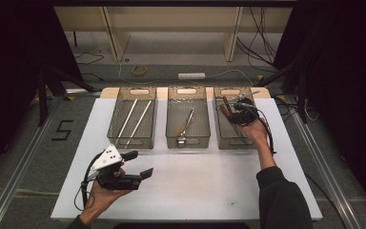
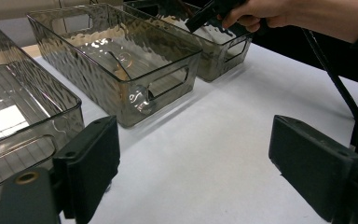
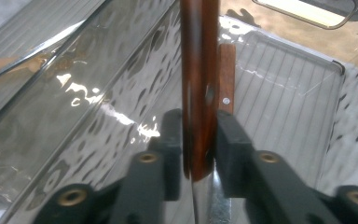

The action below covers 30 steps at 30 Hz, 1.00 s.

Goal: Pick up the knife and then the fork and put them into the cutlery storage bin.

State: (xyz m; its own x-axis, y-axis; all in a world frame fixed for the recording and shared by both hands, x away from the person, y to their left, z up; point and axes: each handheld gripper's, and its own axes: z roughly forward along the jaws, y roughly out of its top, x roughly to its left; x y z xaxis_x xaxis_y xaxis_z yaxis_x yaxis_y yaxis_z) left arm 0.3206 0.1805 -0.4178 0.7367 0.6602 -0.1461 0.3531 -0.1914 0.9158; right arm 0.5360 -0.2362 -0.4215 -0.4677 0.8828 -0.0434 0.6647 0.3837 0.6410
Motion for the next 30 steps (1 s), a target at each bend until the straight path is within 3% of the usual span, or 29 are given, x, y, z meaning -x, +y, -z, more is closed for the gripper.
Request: queue_trajectory(ticks=[12,17,30], targets=[[0.000,0.000,0.000,-0.005,0.009,0.001,16.0,0.079,0.042,-0.003,0.003,0.023,-0.004,54.7],[0.000,-0.001,0.000,-0.006,0.013,0.004,16.0,0.140,0.091,0.004,-0.002,0.043,-0.015,48.6],[0.000,-0.003,0.000,-0.022,0.045,0.001,15.9,0.197,0.160,0.026,-0.026,0.069,-0.040,38.7]])
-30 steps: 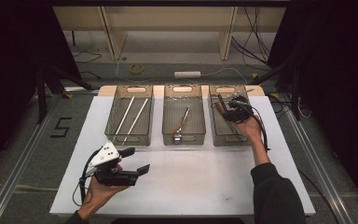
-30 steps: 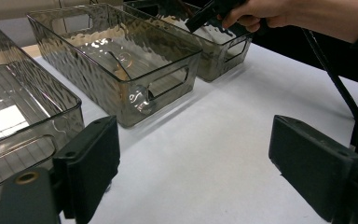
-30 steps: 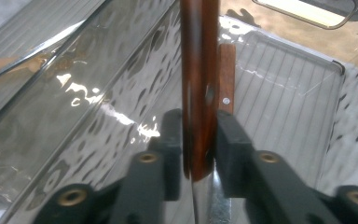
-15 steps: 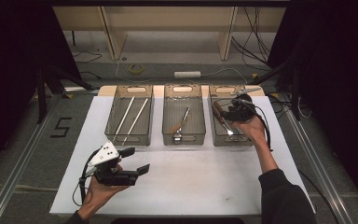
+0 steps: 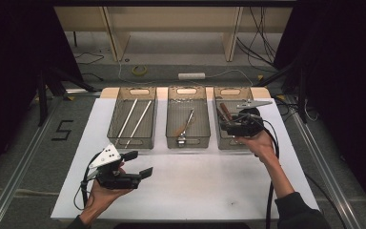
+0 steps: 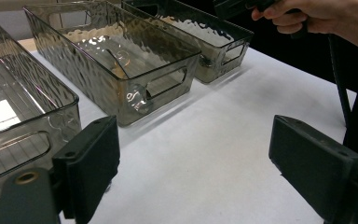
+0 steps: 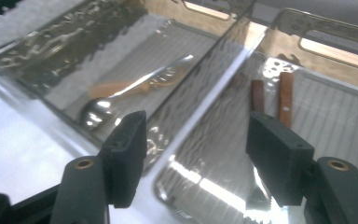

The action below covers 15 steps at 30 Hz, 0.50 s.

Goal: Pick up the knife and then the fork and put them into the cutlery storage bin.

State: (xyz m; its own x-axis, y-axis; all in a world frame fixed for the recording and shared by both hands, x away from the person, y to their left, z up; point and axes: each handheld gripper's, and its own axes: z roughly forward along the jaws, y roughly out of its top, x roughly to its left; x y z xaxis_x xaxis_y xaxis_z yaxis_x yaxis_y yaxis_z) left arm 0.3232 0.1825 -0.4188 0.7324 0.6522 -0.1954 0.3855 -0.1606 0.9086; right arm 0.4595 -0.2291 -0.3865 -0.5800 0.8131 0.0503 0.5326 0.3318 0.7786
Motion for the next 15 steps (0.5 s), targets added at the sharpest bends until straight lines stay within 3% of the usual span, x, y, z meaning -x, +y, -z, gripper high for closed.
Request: queue_trajectory(ticks=[15], targets=[[0.000,-0.001,0.000,0.001,0.016,-0.004,15.9,0.097,0.083,-0.019,-0.030,0.023,-0.026,34.9]])
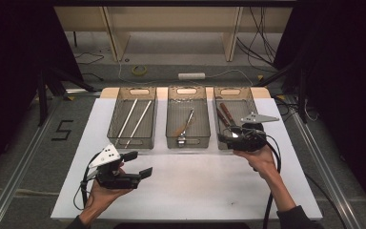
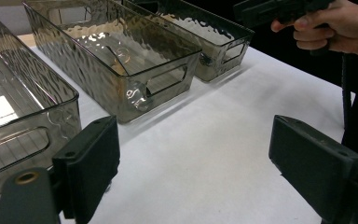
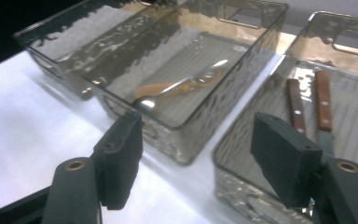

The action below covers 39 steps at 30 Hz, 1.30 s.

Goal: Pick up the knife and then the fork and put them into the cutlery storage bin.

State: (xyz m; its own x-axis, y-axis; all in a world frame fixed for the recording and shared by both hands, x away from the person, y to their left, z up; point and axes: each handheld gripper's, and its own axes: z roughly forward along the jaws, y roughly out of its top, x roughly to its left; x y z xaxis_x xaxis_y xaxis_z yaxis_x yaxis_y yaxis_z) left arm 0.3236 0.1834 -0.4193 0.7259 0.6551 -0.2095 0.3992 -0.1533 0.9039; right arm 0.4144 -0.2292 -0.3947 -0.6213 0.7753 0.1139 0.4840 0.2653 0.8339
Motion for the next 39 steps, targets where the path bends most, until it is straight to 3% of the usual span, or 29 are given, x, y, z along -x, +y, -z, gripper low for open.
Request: queue_trajectory(ticks=[17,23,39], targets=[[0.000,0.000,0.000,-0.009,0.009,-0.005,15.9,0.104,0.111,0.019,-0.028,0.015,-0.032,31.9],[0.000,0.001,-0.001,-0.018,0.010,-0.006,15.9,0.135,0.118,0.016,-0.037,0.023,-0.038,30.8],[0.000,0.001,0.000,-0.028,0.018,0.002,15.9,0.156,0.141,0.014,-0.069,0.039,-0.050,28.1]])
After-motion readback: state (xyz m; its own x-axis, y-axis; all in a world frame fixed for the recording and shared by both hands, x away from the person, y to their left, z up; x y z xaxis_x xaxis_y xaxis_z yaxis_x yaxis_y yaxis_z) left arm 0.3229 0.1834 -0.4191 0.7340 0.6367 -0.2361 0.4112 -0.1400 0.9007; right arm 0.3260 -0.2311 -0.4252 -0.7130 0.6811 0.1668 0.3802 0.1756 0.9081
